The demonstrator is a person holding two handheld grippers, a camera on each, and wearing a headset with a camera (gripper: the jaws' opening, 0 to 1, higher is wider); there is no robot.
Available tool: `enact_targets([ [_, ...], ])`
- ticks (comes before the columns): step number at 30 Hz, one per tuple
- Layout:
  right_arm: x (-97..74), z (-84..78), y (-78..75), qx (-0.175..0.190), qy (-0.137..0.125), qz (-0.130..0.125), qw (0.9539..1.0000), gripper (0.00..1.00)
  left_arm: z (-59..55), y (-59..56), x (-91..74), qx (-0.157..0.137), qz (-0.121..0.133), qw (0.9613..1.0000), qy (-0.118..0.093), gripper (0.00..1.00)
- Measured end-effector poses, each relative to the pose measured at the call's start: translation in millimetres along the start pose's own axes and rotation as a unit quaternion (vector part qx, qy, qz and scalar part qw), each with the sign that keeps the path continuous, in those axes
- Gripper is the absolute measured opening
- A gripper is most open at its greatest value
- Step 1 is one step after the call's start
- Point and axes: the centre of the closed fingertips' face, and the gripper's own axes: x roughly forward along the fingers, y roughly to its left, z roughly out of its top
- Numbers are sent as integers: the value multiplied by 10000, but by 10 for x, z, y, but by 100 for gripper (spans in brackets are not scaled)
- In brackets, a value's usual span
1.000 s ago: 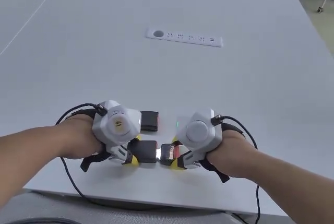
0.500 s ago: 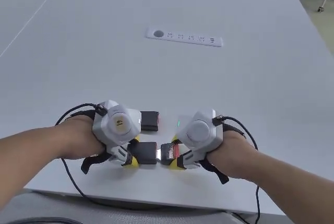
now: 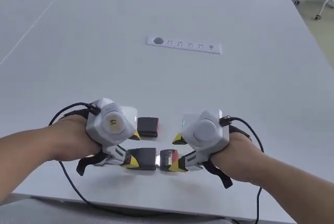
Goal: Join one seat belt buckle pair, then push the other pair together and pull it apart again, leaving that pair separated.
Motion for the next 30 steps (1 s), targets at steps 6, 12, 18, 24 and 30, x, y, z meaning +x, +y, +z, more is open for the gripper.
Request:
enact_targets([
  [6,-69,-5,-86,35,-37,-58,10000,37,75,120,-66,-55,114,9998,-142,41],
  [12,-154,-138,-277,81,40,-231,9997,37,93,246,-50,-63,194,9997,-165,42],
  [18,-259,-237,-420,180,68,-369,9991,38,116,374,-24,-31,255,9996,-149,43],
  [24,-336,-426,-599,165,217,-527,9982,39,141,537,-12,-20,333,9994,-118,45],
  [30,-393,-630,-751,285,337,-618,9971,39,107,649,29,-23,281,9996,-70,47],
])
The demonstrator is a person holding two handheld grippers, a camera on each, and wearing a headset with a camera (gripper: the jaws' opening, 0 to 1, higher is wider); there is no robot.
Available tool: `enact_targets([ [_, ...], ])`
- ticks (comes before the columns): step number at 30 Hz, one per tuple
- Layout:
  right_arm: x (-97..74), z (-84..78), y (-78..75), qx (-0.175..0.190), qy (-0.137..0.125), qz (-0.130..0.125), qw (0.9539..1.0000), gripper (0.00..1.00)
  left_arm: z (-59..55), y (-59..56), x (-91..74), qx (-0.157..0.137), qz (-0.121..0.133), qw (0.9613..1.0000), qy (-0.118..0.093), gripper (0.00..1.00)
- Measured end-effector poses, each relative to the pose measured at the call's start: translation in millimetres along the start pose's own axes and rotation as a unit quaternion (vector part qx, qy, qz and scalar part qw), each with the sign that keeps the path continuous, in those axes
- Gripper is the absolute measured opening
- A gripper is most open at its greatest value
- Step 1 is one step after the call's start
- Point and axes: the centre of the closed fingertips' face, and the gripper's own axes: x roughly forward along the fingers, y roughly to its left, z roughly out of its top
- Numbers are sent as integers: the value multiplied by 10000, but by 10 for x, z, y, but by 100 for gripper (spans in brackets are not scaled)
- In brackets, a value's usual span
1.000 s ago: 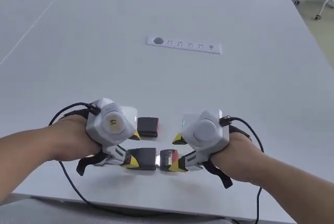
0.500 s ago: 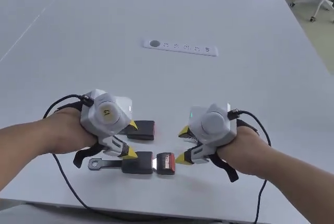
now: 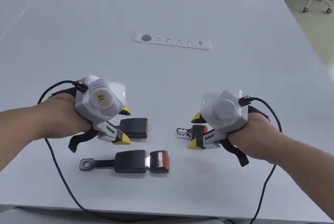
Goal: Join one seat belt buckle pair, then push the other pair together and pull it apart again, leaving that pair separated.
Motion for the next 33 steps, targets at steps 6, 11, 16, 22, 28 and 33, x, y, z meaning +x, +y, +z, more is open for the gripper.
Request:
enact_targets([
  [6,55,-156,-60,3,142,26,9999,40,-45,23,84,-102,-69,9999,48,47],
  [11,99,-223,-93,45,192,56,9998,40,-113,52,154,-119,-121,9997,150,46],
  [16,143,-282,-82,29,254,169,9995,37,-155,46,213,102,-218,9994,236,43],
  [22,175,-388,-68,-186,380,335,9985,39,-145,50,262,180,-339,9989,269,39],
  [28,176,-395,-99,-170,389,420,9982,34,-166,58,287,209,-396,9984,348,38],
  [33,174,-380,-95,-215,360,485,9979,33,-225,86,296,232,-395,9980,430,34],
])
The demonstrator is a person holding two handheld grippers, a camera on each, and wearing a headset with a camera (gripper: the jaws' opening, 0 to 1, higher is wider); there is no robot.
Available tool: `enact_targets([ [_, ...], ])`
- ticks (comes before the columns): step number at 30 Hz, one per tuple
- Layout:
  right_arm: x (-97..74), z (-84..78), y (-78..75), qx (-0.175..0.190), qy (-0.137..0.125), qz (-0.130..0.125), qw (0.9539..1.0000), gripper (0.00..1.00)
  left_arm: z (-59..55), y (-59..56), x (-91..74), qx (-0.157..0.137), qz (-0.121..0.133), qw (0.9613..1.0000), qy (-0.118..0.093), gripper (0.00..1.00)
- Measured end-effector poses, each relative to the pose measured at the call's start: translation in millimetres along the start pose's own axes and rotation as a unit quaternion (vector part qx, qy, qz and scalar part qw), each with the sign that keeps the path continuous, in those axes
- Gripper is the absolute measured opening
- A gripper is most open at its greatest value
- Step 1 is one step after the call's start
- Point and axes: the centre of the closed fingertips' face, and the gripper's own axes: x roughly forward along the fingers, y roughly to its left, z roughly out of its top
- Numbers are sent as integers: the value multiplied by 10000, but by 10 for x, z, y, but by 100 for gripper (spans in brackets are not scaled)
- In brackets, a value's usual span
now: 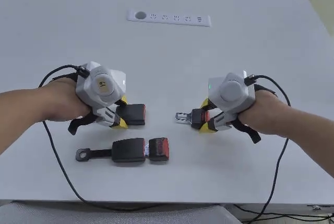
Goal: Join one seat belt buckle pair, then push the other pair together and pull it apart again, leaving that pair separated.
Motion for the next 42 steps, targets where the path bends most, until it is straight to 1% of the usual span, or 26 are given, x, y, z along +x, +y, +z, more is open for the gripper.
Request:
enact_targets([
  [3,0,5,5,20,-10,41,10000,33,-6,3,-3,-28,-30,10000,-24,34],
  [6,3,6,14,43,-1,93,9999,33,-3,-2,0,68,-58,9999,-52,34],
  [9,0,13,20,-34,6,140,9999,33,0,-7,3,169,-92,9998,-49,34],
  [11,1,17,20,-54,19,156,9999,33,2,-9,7,170,-96,9998,-28,34],
  [15,-1,33,40,-56,104,149,9998,33,-2,-6,10,14,-82,10000,-22,33],
  [22,11,6,10,-85,87,191,9997,33,-4,-10,16,58,-158,9999,3,33],
  [30,32,25,-18,-109,74,200,9997,33,12,-25,33,43,-178,9998,122,33],
  [36,54,78,-12,-147,57,187,9997,33,18,-32,40,16,-183,9997,139,33],
  [39,79,129,-3,-188,38,196,9996,33,37,-47,52,55,-182,9996,188,33],
  [42,119,213,17,-237,1,217,9995,33,27,-36,58,69,-216,9995,201,33],
])
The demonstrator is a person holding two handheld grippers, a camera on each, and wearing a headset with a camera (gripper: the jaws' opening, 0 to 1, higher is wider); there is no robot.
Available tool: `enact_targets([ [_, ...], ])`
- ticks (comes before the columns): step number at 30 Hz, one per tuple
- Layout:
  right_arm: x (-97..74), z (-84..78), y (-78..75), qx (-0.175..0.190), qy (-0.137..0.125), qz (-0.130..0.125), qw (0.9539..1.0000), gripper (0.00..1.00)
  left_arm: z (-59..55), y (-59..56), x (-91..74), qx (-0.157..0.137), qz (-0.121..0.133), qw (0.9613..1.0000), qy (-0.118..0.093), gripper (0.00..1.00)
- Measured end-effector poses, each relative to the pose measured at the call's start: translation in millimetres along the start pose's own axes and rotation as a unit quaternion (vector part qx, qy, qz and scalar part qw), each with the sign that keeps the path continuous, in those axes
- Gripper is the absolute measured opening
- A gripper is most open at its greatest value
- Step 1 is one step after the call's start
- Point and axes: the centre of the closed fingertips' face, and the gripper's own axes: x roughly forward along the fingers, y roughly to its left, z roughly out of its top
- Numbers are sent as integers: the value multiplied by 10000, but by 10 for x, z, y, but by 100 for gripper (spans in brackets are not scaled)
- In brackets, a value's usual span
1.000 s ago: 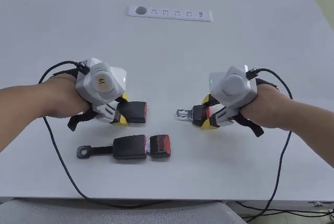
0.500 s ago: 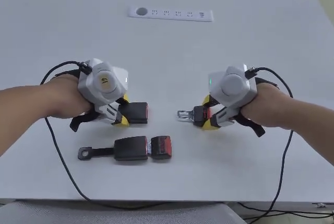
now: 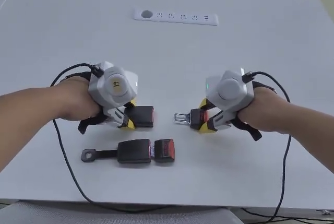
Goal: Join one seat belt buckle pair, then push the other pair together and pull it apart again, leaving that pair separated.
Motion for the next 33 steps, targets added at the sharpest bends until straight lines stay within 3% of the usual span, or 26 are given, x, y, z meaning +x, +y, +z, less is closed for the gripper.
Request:
enact_targets([
  [15,191,413,26,-131,-173,22,9998,33,29,-17,-4,-52,-15,10000,-73,33],
  [33,192,486,21,-343,-150,-53,9993,33,46,-23,-1,-100,16,9999,-67,33],
])
